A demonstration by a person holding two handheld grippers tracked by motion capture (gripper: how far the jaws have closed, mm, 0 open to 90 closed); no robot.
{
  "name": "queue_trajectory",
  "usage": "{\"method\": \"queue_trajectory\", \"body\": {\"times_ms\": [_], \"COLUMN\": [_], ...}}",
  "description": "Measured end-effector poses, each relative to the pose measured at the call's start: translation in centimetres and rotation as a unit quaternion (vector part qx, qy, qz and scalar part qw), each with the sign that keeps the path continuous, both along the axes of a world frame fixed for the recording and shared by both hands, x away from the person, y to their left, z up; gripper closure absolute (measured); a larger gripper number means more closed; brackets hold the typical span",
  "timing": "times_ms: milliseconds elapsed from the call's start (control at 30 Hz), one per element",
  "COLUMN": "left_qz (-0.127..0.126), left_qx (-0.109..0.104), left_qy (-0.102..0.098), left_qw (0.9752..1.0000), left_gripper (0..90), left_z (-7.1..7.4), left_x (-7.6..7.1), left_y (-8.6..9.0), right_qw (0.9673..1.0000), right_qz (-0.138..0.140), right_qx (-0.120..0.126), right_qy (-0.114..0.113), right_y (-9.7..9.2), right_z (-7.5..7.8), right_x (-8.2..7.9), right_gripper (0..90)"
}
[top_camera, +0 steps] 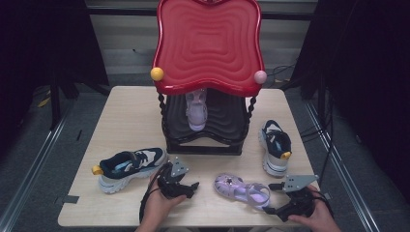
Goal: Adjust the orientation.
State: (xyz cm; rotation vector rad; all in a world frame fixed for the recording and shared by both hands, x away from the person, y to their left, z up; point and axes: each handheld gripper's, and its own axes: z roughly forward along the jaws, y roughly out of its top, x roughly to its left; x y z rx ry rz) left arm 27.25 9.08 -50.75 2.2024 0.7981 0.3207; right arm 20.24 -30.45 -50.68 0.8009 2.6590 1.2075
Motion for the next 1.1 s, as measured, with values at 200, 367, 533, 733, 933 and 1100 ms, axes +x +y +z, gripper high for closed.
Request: {"method": "queue_trajectory", "body": {"times_ms": [200,367,533,733,933,1100], "left_qz": [0.0,0.0,0.0,0.0,0.0,0.0], "left_qx": [0.0,0.001,0.001,0.0,0.001,0.0], "left_qy": [0.0,0.0,0.0,0.0,0.0,0.0], "left_qw": [1.0,1.0,1.0,1.0,1.0,1.0], "left_gripper": [20.5,20.5,20.5,20.3,20.3,20.2], "left_z": [0.0,0.0,0.0,0.0,0.0,0.0], "left_x": [0.0,0.0,0.0,0.0,0.0,0.0], "left_y": [0.0,0.0,0.0,0.0,0.0,0.0], "right_qw": [1.0,0.9998,0.9998,0.9997,0.999,0.9977], "right_qz": [-0.002,0.01,0.009,0.0,-0.028,-0.057], "right_qx": [0.002,0.0,-0.004,-0.014,-0.024,-0.027], "right_qy": [-0.005,-0.016,-0.014,-0.018,-0.026,-0.025], "right_y": [0.7,1.0,1.0,1.4,1.9,2.3], "right_z": [0.0,0.1,0.2,0.4,0.4,0.5], "right_x": [-0.1,-0.1,0.1,0.4,1.3,2.2], "right_gripper": [21.2,36.3,36.7,36.8,36.9,36.9]}}
